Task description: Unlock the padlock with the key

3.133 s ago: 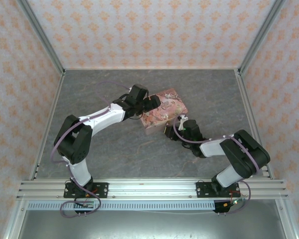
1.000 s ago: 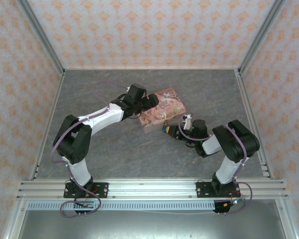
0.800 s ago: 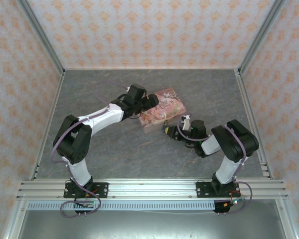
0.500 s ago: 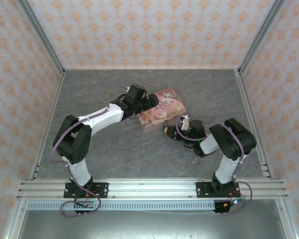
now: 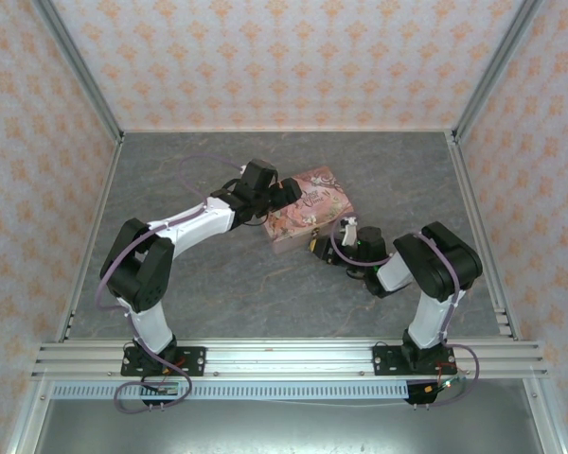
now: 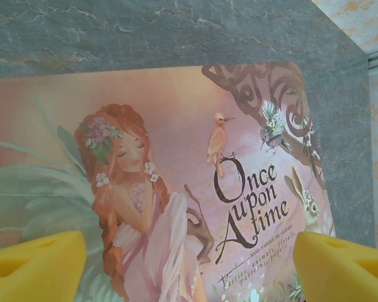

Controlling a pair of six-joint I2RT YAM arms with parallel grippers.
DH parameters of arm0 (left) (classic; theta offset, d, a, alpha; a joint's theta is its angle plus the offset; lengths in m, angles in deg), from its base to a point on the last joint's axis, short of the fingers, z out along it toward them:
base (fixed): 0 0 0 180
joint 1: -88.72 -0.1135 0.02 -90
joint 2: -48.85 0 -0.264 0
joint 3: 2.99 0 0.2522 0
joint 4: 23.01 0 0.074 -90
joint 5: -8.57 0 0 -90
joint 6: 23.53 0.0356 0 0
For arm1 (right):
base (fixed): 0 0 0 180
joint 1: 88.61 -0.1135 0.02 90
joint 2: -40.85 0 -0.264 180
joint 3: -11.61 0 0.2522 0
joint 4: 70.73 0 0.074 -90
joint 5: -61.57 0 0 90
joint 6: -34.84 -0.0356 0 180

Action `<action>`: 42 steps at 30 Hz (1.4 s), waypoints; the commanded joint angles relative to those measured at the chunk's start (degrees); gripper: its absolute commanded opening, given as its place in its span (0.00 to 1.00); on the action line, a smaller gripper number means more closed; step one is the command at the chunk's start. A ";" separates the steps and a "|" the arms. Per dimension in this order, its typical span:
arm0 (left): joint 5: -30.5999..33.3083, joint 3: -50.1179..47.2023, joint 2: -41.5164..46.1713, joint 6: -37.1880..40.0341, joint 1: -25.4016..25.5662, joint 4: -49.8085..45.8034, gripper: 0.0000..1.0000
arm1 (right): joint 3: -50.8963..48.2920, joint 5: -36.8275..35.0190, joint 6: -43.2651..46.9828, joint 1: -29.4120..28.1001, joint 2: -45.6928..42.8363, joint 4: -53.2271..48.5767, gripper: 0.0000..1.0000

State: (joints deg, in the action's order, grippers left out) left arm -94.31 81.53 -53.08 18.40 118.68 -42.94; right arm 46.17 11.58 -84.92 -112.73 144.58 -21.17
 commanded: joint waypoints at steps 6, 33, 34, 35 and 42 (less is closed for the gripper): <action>-0.35 -1.69 0.06 -0.59 -0.51 -1.68 0.86 | 0.92 -2.56 1.77 -0.05 1.07 -2.82 0.22; -0.39 -12.98 4.20 -2.22 0.10 1.49 0.86 | 3.28 -14.44 -7.43 0.54 -8.03 -17.63 0.00; -0.40 -13.18 4.27 -2.36 0.27 1.65 0.86 | 4.01 -15.11 -6.65 0.56 -8.40 -19.84 0.00; -0.39 -13.27 4.33 -2.51 0.56 1.77 0.86 | 4.48 -15.73 -6.20 0.40 -8.70 -21.78 0.00; 0.55 -13.82 4.83 -2.58 1.94 1.27 0.86 | 6.33 -18.79 -5.93 0.50 -9.11 -26.52 0.00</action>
State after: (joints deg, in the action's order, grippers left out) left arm -95.80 71.19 -47.40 16.89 120.23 -32.85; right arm 51.67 -1.18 -91.30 -112.95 136.23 -42.28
